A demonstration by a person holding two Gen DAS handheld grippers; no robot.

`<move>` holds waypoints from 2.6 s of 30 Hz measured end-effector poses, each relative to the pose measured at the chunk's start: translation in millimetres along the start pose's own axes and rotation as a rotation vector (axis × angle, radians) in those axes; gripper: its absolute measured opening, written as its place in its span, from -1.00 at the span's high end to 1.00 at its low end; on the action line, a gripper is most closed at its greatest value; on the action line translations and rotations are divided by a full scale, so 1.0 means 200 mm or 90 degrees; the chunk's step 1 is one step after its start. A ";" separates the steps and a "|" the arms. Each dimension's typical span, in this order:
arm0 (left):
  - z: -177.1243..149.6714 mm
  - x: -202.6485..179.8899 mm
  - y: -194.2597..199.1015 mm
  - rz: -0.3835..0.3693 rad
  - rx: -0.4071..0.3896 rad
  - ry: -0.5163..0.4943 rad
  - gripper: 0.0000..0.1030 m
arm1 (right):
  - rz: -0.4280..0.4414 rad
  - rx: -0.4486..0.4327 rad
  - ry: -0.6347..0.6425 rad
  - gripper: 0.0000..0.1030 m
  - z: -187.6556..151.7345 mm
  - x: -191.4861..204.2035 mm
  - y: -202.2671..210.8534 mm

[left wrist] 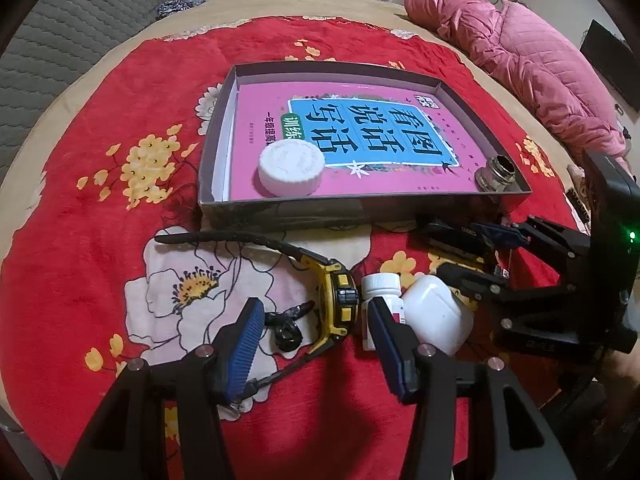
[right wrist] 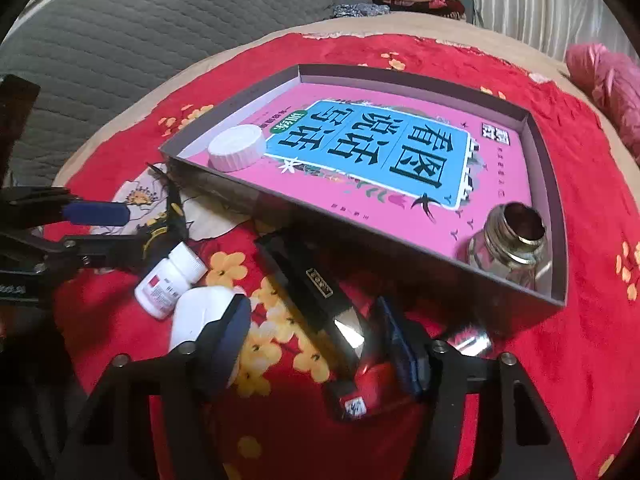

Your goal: Organize rigid objects

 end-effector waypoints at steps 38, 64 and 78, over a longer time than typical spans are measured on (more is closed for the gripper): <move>0.04 -0.02 -0.14 0.000 0.020 0.017 0.21 | -0.041 -0.016 0.030 0.48 0.03 0.07 -0.05; 0.04 -0.01 -0.07 -0.049 0.014 0.048 0.35 | 0.002 -0.059 -0.023 0.55 0.03 0.08 0.06; 0.07 -0.02 0.03 -0.065 -0.010 0.066 0.37 | 0.022 -0.114 -0.056 0.54 0.08 0.04 0.17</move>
Point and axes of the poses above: each gripper's, at about its wrist camera, not at the fingertips, and y roughly against the way its jaws point, x to its left, z to its top, the point moved 7 cm from there along -y, roughly the way its jaws point, and after that the axes turned 4 degrees about y, right-handed, at the moved point
